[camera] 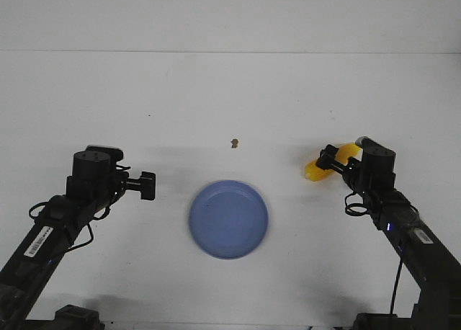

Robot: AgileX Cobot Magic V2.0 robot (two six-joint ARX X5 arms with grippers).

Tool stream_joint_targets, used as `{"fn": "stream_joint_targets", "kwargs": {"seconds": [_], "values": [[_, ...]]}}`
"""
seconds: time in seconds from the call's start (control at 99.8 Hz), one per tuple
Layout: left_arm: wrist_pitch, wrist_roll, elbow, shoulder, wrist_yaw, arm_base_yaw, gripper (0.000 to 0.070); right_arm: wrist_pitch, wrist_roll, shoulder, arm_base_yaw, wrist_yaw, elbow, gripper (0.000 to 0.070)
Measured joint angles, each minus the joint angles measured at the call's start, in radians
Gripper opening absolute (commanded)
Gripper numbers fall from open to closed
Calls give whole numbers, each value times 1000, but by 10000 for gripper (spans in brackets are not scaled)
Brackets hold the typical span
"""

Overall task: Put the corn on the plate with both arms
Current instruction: 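Lower the right gripper onto the yellow corn and grasp it, then carry the corn with the right gripper over the blue plate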

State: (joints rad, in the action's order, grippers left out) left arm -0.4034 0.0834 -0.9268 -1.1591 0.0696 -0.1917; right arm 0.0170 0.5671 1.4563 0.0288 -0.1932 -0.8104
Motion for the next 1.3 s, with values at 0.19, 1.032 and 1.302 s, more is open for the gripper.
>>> {"fn": "stream_joint_targets", "kwargs": {"seconds": [0.19, 1.032, 1.302], "values": [[0, 0, 0, 0, 0, 0, 644, -8, 18, 57, -1, -17, -25, 685], [0, 0, 0, 0, 0, 0, 644, -5, 31, 92, -5, -209, -32, 138], [0, 0, 0, 0, 0, 0, 644, 67, -4, -92, -160, -357, -36, 139]]}}
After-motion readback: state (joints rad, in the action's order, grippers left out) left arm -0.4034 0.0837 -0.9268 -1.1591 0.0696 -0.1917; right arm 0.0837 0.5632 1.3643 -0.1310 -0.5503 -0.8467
